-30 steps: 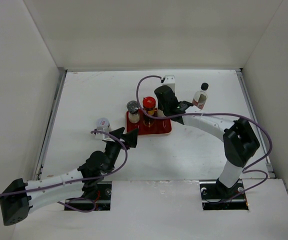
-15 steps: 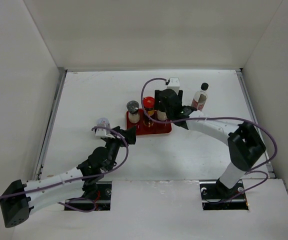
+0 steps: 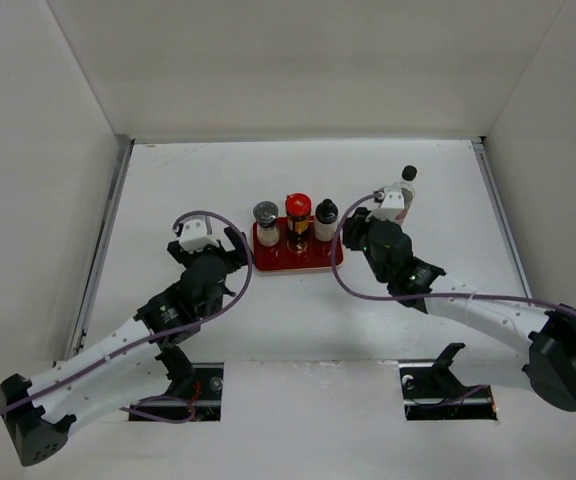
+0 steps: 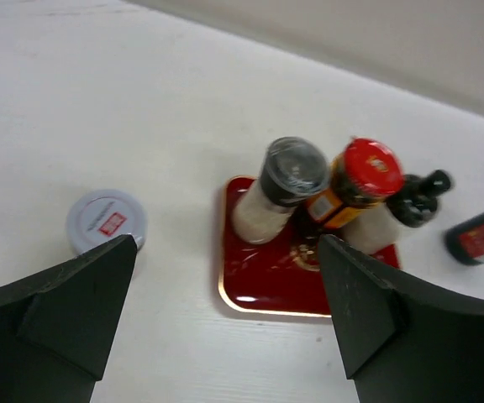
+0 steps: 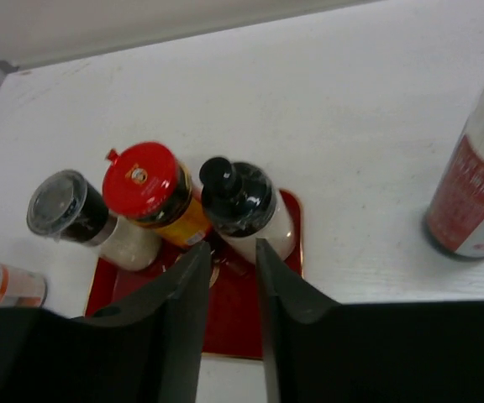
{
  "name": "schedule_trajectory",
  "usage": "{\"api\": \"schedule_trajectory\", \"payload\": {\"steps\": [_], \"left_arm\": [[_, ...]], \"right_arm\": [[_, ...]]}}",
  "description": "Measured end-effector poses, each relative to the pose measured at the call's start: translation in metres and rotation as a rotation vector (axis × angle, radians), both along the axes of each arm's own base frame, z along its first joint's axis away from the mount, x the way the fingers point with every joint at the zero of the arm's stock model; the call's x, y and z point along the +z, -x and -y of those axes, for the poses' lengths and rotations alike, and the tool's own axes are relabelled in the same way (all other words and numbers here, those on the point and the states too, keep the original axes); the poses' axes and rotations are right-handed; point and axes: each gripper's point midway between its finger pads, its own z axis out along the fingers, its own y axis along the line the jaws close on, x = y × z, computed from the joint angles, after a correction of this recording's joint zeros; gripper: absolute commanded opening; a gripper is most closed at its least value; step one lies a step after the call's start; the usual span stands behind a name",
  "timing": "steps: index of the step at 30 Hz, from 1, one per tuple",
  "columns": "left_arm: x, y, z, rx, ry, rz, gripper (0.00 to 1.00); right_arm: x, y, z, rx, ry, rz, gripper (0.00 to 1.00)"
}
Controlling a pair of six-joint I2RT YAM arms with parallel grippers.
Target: Organize the condiment bottles
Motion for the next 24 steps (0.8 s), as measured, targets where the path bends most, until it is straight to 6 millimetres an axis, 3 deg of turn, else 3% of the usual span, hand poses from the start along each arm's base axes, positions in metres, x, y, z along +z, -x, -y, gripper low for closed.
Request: {"api": "schedule_trajectory", "payload": {"steps": [2, 5, 7, 12, 16, 24], "left_arm": [[-0.011, -0.006, -0.012, 0.049, -0.050, -0.054, 0.91], [-0.036, -0.018, -0.033, 0.126, -0.130, -0.153, 0.92], [-0.055, -0.025, -0.044, 0.159, -0.172, -0.223, 0.92], [-0.088, -0.033, -0.058, 0.193, -0.224, -0.343, 0.91], [-0.099, -0.038, -0.062, 0.201, -0.237, -0.380, 0.91], [-0.110, -0.052, -0.070, 0.236, -0.224, -0.397, 0.87]], "right_arm": [[-0.015, 0.009, -0.003, 0.028, -0.007, 0.000, 0.41], [-0.036, 0.021, -0.004, 0.057, -0.012, -0.003, 0.74], [-0.044, 0.025, -0.002, 0.062, -0.014, -0.002, 0.82], [-0.026, 0.027, -0.008, 0.081, -0.067, 0.055, 0.86], [-0.015, 0.028, -0.012, 0.089, -0.097, 0.086, 0.87], [-0.012, 0.027, -0.012, 0.088, -0.107, 0.096, 0.88]]}}
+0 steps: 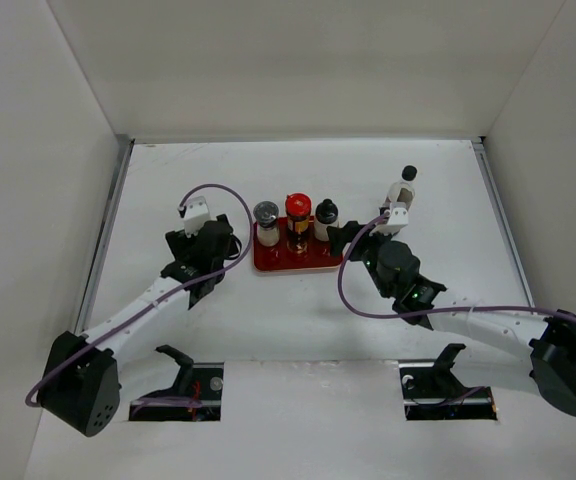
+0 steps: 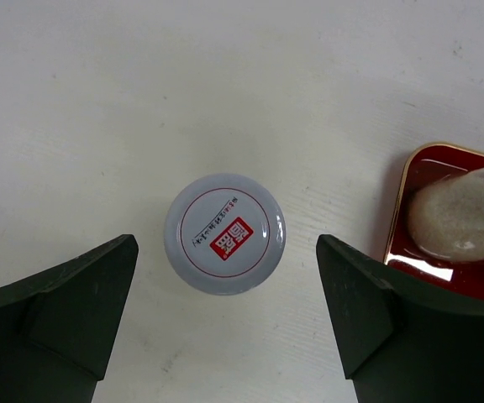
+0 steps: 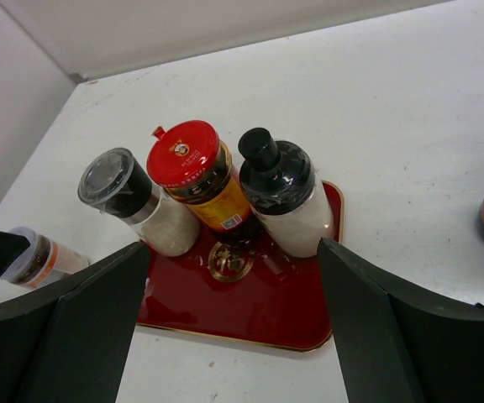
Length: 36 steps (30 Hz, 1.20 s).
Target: Organize the condiment bottles
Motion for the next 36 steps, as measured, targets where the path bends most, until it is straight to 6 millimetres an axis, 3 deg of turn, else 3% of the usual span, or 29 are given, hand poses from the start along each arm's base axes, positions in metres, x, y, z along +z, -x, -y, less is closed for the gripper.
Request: {"api": "schedule_trajectory", "payload": {"steps": [9, 16, 22, 29, 36], "left_arm": [[-0.010, -0.011, 0.000, 0.011, 0.006, -0.005, 0.84], [-0.022, -0.010, -0.002, 0.016, -0.001, -0.024, 0.70], [-0.024, -0.011, -0.003, 0.023, 0.004, -0.021, 0.71], [-0.027, -0.012, -0.005, 0.030, 0.005, -0.016, 0.47], [-0.018, -0.001, 0.003, -0.014, 0.013, -0.004, 0.38]], "right_arm": [[0.000, 0.000, 0.000, 0.000, 0.000, 0.000, 0.88], [0.000, 0.000, 0.000, 0.000, 0.000, 0.000, 0.88], [0.000, 0.000, 0.000, 0.000, 0.000, 0.000, 0.88], [-0.001, 0.000, 0.000, 0.000, 0.001, -0.001, 0.88], [-0.002, 0.000, 0.001, 0.000, 0.003, -0.003, 0.88]]}}
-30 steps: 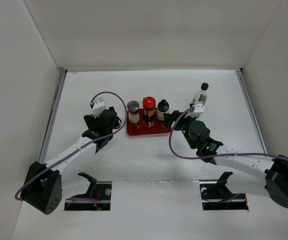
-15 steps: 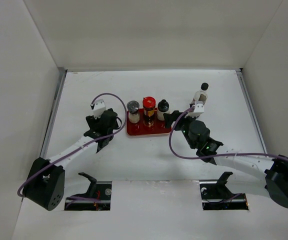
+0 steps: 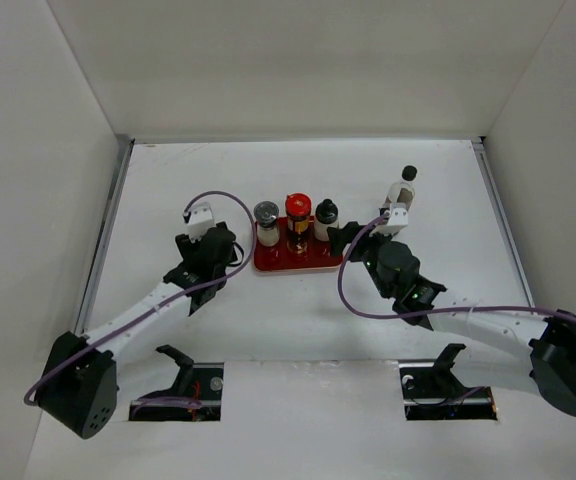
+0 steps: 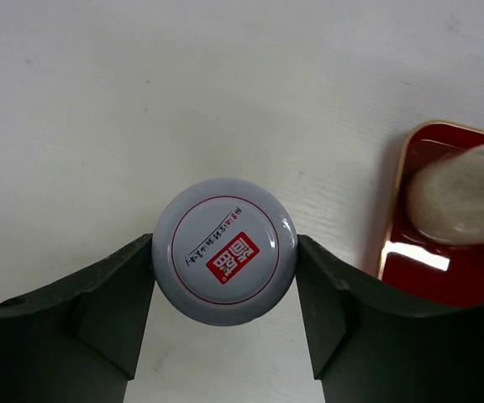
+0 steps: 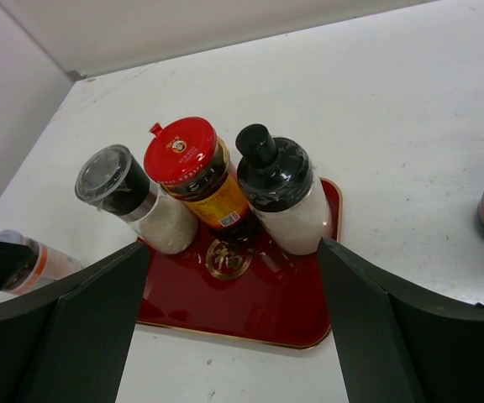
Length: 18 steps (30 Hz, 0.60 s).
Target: Organize the condiment bottles
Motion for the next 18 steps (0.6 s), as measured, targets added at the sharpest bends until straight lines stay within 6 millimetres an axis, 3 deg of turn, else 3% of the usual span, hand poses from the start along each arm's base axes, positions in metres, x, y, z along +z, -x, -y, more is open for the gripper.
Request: {"api": "schedule_trajectory", "payload": {"steps": [5, 11, 18], "left_arm": [[0.037, 0.014, 0.031, -0.106, 0.018, 0.082, 0.38], [0.076, 0.021, 0.101, -0.276, 0.055, 0.151, 0.38], [0.068, 0.015, 0.175, -0.407, 0.037, 0.120, 0.38]], "right_arm": [[0.002, 0.001, 0.001, -0.001, -0.005, 0.004, 0.88], [0.004, 0.000, 0.004, -0.007, -0.010, 0.008, 0.88], [0.007, -0.001, 0.007, -0.014, -0.017, 0.015, 0.88]]}}
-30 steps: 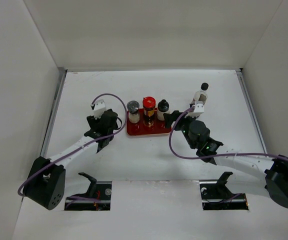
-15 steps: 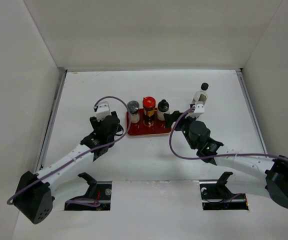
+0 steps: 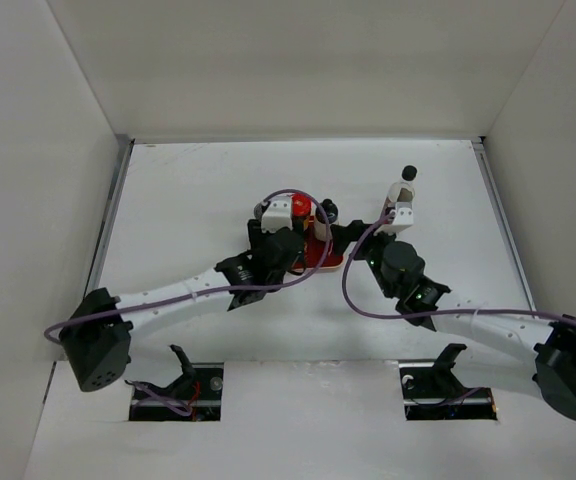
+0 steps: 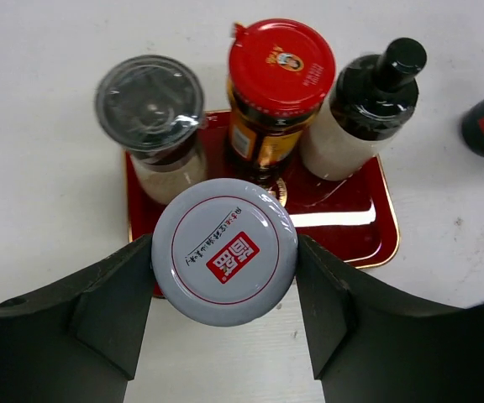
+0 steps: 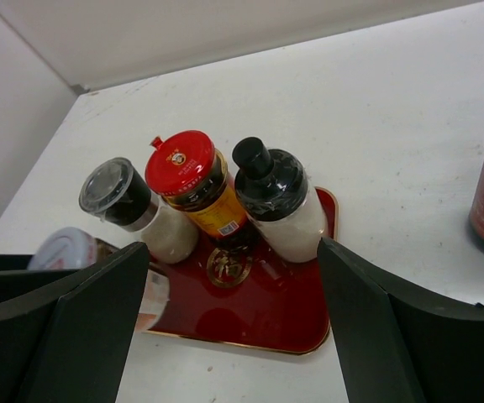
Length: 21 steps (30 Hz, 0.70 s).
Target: Organize the condiment bottles
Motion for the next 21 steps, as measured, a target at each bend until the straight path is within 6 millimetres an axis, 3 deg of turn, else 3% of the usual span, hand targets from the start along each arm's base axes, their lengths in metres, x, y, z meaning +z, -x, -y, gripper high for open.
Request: {"api": "schedule_trajectory", "payload": {"steps": [4, 12, 14, 18, 21], "left_arm": [[-0.016, -0.009, 0.014, -0.020, -0.020, -0.014, 0.38], [-0.034, -0.021, 0.015, -0.014, -0.032, -0.021, 0.39], [-0.038, -0.022, 0.013, -0.011, -0.027, -0.018, 0.41], [-0.053, -0.022, 0.005, -0.003, -0.034, -0.030, 0.42], [-0.067, -0.022, 0.000, -0.002, -0.050, -0.052, 0.44]], "right_arm": [[0.003, 0.000, 0.001, -0.002, -0.006, 0.006, 0.87], [0.000, 0.001, 0.005, -0.007, -0.006, 0.005, 0.83], [0.001, 0.001, 0.005, -0.007, -0.009, 0.007, 0.75], [0.009, 0.003, 0.007, -0.007, -0.025, 0.024, 0.46], [0.016, 0.005, 0.009, -0.007, -0.037, 0.036, 0.37]]}}
